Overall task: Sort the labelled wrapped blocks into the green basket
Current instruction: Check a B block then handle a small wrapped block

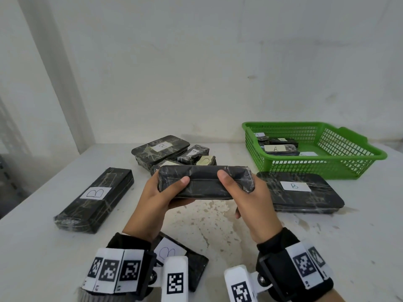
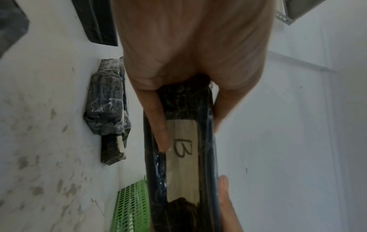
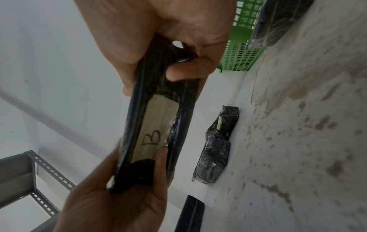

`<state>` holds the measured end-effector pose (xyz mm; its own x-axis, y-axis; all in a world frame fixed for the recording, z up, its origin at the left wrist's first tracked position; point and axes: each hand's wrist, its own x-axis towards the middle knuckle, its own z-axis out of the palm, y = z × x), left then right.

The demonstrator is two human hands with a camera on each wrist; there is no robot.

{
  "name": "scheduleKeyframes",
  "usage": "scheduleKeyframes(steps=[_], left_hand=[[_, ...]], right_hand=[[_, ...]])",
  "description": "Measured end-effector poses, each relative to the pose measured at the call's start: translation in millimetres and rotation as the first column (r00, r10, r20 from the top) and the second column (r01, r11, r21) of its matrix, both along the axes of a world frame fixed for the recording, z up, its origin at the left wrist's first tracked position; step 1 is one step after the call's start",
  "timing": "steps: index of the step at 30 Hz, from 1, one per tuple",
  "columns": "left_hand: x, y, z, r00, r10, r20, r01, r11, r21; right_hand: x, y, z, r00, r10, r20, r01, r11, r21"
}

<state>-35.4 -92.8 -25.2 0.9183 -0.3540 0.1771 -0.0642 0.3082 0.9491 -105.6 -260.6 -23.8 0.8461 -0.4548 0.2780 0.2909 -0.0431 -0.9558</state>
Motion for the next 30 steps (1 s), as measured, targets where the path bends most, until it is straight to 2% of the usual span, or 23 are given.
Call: scheduleKeyframes(steps=[4,10,17,21,25,28,30], left_hand=[[0,-3,-2,1.000,-0.009,-0.009,0.008,0.998,-0.054],[5,1,-3,0.999,0.035,0.018,-0.033,0.994,-0.107],[5,1,0,0.998,0.061,0.018,-0.058,0.987,-0.149],[4,2,5,0.996,0.078,-0.047,-0.085,0.983,-0.161],[5,4,7,0.996,0.023,-0.086,-0.036,0.988,-0.153],[7,6,6,0.998,0.047,-0.044,-0.055,0.980,-0.192],[7,8,6,0.997,0.082,-0.003,-0.081,0.975,-0.206]], right_hand=[[1,-1,-2,0.999,0.006,0.034,-0.006,1.000,0.009],[-2,2,2,0.997,0.075,-0.035,-0.074,0.997,0.023],[2,2,-3,0.993,0.098,0.073,-0.102,0.993,0.063],[-2,0,0,0.987,0.076,0.141,-0.069,0.996,-0.052],[-1,-3,0,0.992,0.058,0.114,-0.035,0.980,-0.198],[0,-6,-1,0.982,0.168,0.083,-0.151,0.972,-0.183],[0,-6,2,0.964,0.249,0.090,-0.246,0.968,-0.046]])
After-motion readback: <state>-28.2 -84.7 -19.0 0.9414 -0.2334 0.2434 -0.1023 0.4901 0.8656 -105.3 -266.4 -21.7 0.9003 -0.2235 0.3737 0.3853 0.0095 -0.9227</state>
